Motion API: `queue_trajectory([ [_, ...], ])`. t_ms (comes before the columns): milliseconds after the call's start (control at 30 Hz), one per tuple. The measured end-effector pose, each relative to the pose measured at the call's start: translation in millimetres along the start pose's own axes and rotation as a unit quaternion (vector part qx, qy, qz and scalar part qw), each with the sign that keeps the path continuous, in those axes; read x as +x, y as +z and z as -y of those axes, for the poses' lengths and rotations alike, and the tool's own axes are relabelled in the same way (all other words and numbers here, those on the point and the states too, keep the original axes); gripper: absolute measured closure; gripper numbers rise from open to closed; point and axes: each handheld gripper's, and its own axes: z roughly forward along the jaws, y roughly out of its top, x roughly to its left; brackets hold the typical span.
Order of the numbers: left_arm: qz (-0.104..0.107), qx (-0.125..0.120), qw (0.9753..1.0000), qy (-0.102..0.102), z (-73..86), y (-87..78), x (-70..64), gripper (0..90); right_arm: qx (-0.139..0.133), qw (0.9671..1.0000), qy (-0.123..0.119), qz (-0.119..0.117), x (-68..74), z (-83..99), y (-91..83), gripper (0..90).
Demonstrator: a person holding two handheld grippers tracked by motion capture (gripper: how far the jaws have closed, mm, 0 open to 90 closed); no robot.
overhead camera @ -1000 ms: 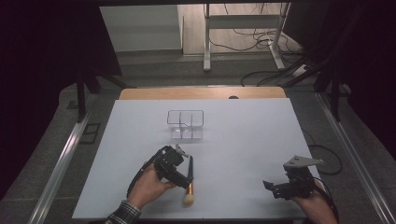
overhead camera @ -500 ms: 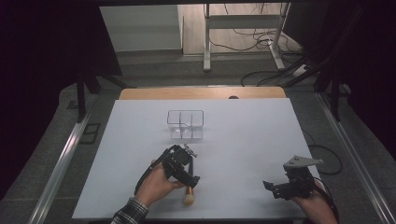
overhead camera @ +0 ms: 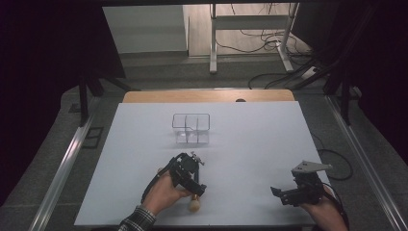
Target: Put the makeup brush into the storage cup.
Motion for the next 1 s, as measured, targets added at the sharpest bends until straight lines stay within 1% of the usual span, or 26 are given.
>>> queue_trajectory([
  [300,-0.002,0.024,0.9997,0.003,3.0,15.0,-3.8,3.5,0.001,1.0,-0.002,-0.001,0.2,0.0,0.4,0.0],
  [433,-0.002,0.035,0.9994,0.008,4.3,21.4,-5.8,5.1,0.001,1.0,-0.002,-0.002,0.1,0.0,0.5,0.0],
  [533,0.001,0.038,0.9993,0.008,4.8,22.9,-6.0,5.9,0.002,1.0,-0.002,-0.002,0.4,0.0,0.5,0.0],
  [633,0.008,0.036,0.9993,0.009,5.6,21.4,-6.0,10.6,0.002,1.0,-0.002,-0.002,0.5,0.0,0.6,0.0],
  [700,0.011,0.037,0.9992,0.014,5.8,19.0,-6.9,17.4,0.002,1.0,-0.002,-0.002,0.5,0.0,0.7,0.0],
  [733,0.014,0.038,0.999,0.02,6.1,16.6,-7.2,21.7,0.002,1.0,-0.003,-0.002,0.5,0.0,0.8,0.0],
  [767,0.014,0.04,0.9988,0.024,6.3,14.8,-7.2,29.7,0.002,1.0,-0.005,-0.002,0.5,0.0,1.0,0.0],
  [800,0.017,0.048,0.9983,0.029,6.3,11.4,-7.3,38.7,0.002,1.0,-0.005,-0.002,0.7,0.0,1.0,0.0],
  [833,0.016,0.055,0.9975,0.04,6.4,9.4,-6.4,54.8,0.003,1.0,-0.005,-0.002,0.9,0.0,1.1,0.0],
  [867,0.016,0.061,0.997,0.045,7.0,8.0,-6.1,72.0,0.003,1.0,-0.005,-0.002,1.0,0.0,1.1,0.0],
  [900,0.018,0.059,0.9968,0.05,8.0,8.1,-6.1,72.0,0.003,1.0,-0.005,-0.002,1.0,0.0,1.1,0.0],
  [933,0.023,0.058,0.9969,0.047,8.3,8.0,-4.7,72.4,0.003,1.0,-0.005,-0.002,1.0,0.0,1.1,0.0],
  [967,0.024,0.058,0.9968,0.049,8.2,8.0,-4.5,72.5,0.003,1.0,-0.005,-0.002,0.9,0.1,1.0,0.0],
  [1000,0.02,0.058,0.9966,0.055,8.0,8.0,-5.7,72.6,0.003,1.0,-0.005,-0.002,0.8,0.2,1.0,0.0],
])
